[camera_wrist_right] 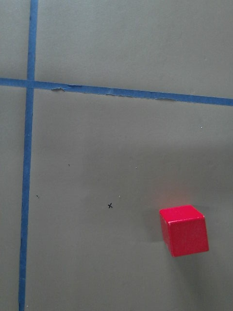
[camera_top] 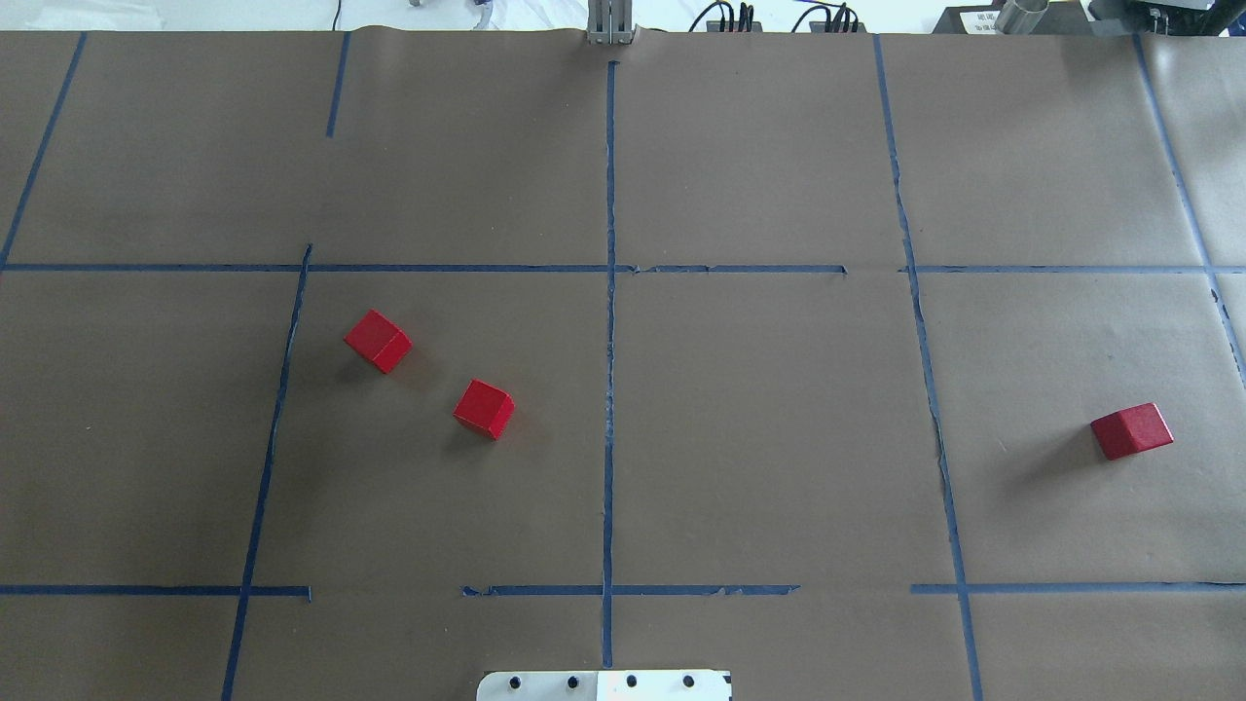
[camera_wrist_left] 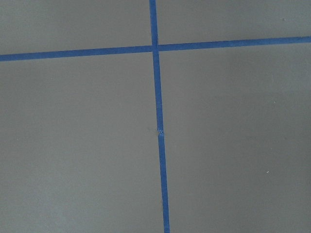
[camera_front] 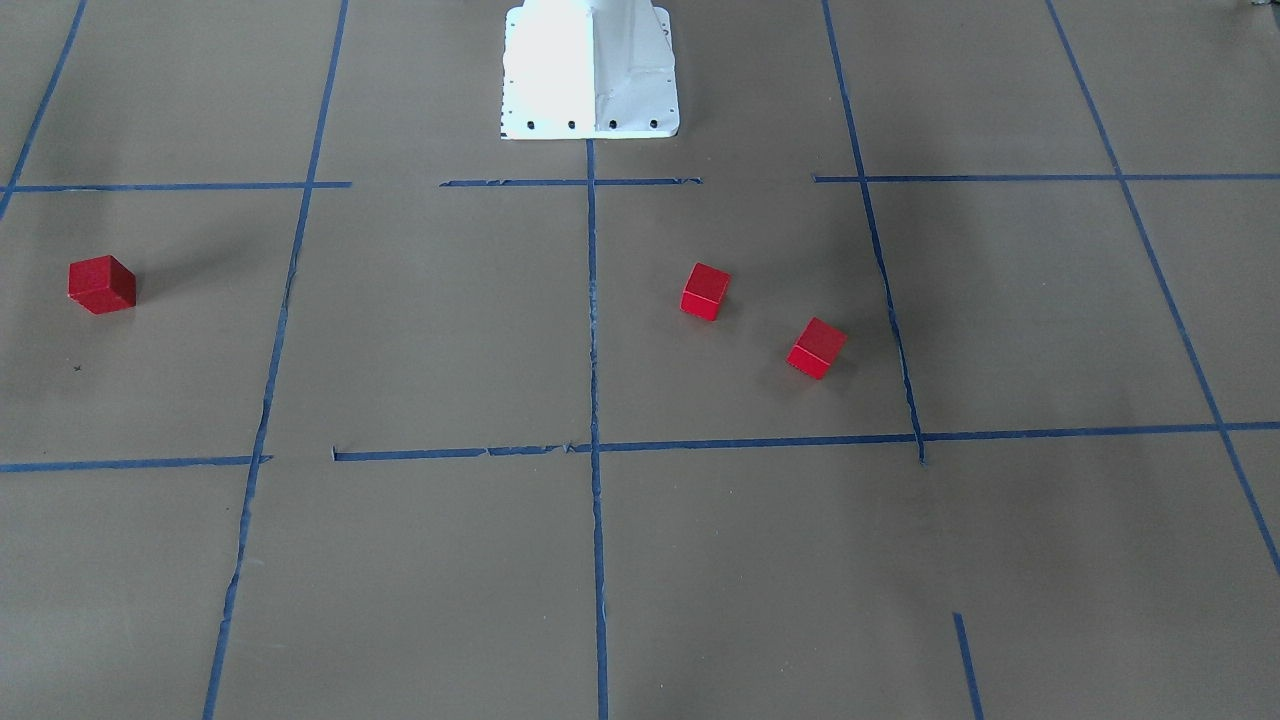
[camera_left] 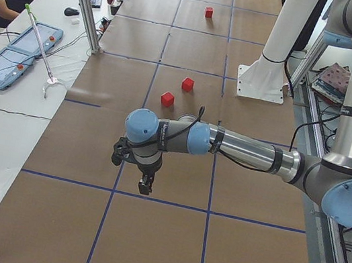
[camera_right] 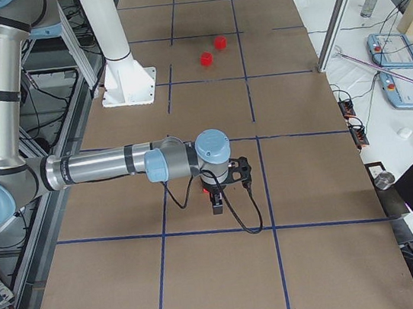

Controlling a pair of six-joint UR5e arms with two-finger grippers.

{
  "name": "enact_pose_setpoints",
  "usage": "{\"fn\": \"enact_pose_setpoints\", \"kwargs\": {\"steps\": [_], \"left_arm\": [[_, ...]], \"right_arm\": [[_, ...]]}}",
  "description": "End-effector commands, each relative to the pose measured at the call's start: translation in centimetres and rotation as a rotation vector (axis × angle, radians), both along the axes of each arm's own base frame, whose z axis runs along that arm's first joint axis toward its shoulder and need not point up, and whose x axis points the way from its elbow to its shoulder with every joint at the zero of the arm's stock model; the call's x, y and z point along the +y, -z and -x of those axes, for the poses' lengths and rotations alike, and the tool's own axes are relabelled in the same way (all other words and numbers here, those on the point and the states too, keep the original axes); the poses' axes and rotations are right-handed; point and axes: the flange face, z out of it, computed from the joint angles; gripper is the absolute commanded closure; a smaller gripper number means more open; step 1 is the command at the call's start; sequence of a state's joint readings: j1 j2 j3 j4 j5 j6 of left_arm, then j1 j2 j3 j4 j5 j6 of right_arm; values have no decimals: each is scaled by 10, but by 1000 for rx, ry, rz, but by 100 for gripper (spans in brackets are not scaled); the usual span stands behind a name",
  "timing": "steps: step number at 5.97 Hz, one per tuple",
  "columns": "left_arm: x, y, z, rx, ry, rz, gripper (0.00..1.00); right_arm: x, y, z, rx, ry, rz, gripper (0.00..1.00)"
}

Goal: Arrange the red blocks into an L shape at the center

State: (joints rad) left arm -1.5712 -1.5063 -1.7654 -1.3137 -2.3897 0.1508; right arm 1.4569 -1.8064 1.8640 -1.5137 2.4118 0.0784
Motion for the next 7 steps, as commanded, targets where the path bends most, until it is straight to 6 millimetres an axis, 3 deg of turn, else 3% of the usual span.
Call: {"fn": "enact_pose_setpoints", "kwargs": {"steps": [1, 2, 4, 5, 7], "left_arm": [[13, -1, -1, 19, 0, -1, 0], [12, 9, -2, 20, 0, -23, 0], [12, 21, -1, 19, 2, -44, 0], [12, 25, -1, 19, 2, -51, 0], [12, 24, -1, 17, 2, -51, 0]], "right_arm": [[0, 4, 6, -11, 15, -96, 0], [0, 6, 22, -15, 52, -127, 0], [1, 20, 88, -8, 31, -47, 1], [11, 23, 120, 10, 19, -101, 2], [24, 24, 160, 6, 76, -89, 2]]}}
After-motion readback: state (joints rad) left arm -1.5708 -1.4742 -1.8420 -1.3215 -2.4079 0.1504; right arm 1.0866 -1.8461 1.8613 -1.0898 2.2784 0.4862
